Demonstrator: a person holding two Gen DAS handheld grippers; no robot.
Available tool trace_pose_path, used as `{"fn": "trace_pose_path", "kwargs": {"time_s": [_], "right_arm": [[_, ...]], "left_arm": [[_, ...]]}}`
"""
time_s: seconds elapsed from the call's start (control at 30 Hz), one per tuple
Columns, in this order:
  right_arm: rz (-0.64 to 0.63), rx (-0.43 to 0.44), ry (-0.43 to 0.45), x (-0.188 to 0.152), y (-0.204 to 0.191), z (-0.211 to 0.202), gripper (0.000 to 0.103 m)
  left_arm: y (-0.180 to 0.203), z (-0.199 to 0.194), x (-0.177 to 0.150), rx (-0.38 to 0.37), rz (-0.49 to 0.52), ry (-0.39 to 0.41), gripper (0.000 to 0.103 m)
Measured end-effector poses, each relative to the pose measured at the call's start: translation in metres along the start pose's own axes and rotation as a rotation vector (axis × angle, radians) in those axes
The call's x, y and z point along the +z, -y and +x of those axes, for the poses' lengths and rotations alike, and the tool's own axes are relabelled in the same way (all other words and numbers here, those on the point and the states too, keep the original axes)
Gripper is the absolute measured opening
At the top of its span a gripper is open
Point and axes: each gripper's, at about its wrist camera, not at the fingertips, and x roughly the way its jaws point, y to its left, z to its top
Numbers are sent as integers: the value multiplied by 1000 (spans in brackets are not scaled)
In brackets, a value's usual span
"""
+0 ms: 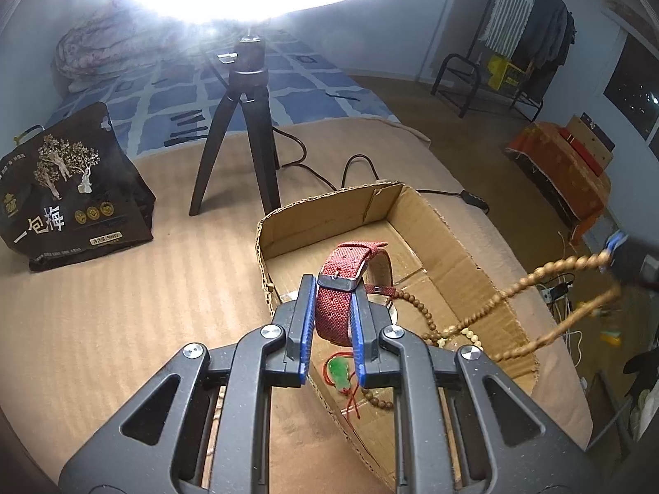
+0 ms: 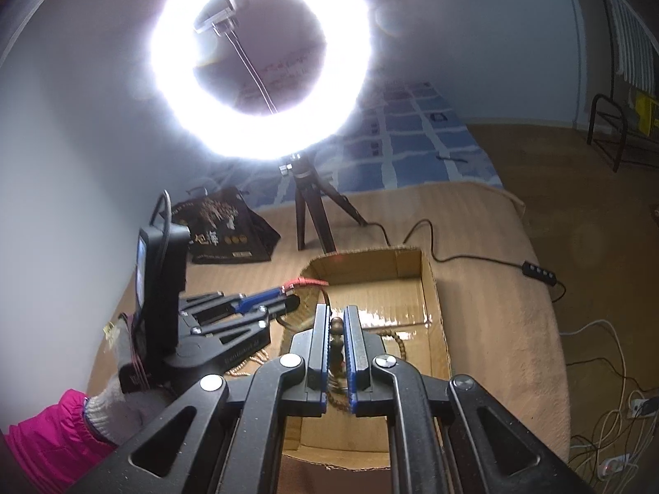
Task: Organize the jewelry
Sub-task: 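Open the left tool dropping the watch while the right tool releases the necklace into the box, then withdraw both open tools from the box toward the pearl necklace and blue bangle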
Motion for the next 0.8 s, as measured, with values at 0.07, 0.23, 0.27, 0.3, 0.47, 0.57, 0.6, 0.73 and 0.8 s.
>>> {"fn": "trace_pose_path", "kwargs": {"time_s": [0.07, 0.23, 0.27, 0.3, 0.47, 0.57, 0.6, 0.73, 0.8], "right_arm": [[3, -3, -15, -5, 3, 6, 4], [12, -8, -36, -11, 9, 14, 7], [12, -12, -37, -11, 10, 15, 10], [12, -18, -37, -12, 10, 15, 20], [13, -38, -41, -17, 12, 17, 36], [11, -48, -39, -20, 12, 16, 51], [12, -50, -37, -21, 12, 16, 56], [18, -55, -35, -23, 10, 14, 63], [20, -57, -33, -24, 9, 13, 66]], "left_arm": [[0, 2, 1, 2, 1, 0, 14], [1, 6, 2, 4, 1, -4, 16], [1, 6, 2, 1, 0, -4, 23], [1, 6, 2, -3, 0, -1, 28], [1, 0, 2, 3, 3, 20, 46], [0, -5, 1, 2, 4, 27, 46], [0, -7, 1, 5, 6, 28, 46], [0, -14, -1, 11, 14, 35, 46], [-1, -19, -2, 14, 16, 40, 46]]}}
